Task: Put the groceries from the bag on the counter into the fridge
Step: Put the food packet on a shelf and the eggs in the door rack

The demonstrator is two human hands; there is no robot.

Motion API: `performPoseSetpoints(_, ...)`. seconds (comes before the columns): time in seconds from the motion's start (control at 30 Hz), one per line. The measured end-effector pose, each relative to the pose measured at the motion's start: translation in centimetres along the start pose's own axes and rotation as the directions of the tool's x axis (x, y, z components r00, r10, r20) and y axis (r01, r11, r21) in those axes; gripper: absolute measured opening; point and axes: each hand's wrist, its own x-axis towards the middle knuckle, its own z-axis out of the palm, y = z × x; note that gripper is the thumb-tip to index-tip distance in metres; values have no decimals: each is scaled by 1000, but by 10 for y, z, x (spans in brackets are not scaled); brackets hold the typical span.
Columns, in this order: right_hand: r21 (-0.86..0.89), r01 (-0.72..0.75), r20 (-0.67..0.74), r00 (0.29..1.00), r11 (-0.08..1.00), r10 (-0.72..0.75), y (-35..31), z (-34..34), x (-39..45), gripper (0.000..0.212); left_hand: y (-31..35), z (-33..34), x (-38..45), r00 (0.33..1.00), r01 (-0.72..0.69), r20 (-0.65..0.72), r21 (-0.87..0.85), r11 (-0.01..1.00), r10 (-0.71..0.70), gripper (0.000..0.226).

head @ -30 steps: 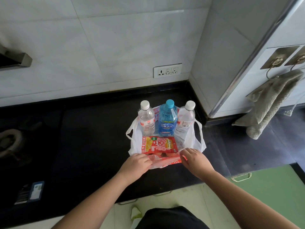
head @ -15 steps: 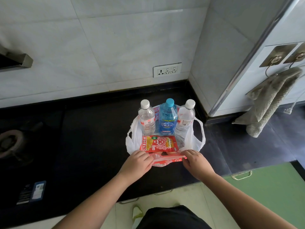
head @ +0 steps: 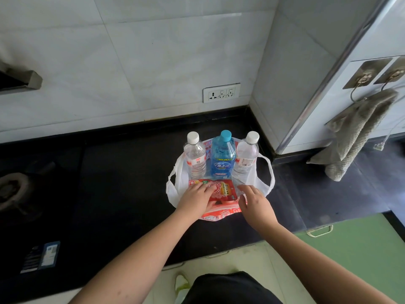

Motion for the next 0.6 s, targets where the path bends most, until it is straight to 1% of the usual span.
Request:
performPoseSetpoints(0.07,21,-37,13,999,999,36,-2,0,0,33,1,-2,3,1000,6,25,18,1000,-6,60)
performPoseSetpoints(0.13,53,-74,6,997,996,74,-2,0,0,32,1,-3,4,1000,14,17,16,1000,-14,58)
performPoseSetpoints(0.23,97,-111,-14,993,989,113,0,0,1,32,0,-5,4,999,18,-30,-8,1000,-18,64)
performPoseSetpoints(0.37,88,-132,12,991,987,132,1,3,4,34,-3,-5,1,994,13,-106,-44,999,-17,66)
performPoseSetpoints(0.5,74,-150,71,987,986,144,-4,7,12,37,-6,-7,-8,972,-26,-234,-110,994,0,71)
performPoseSetpoints(0.6,40,-123,120,986,992,117,-7,11,21,38,-9,-10,-18,927,-84,-376,-159,984,19,72)
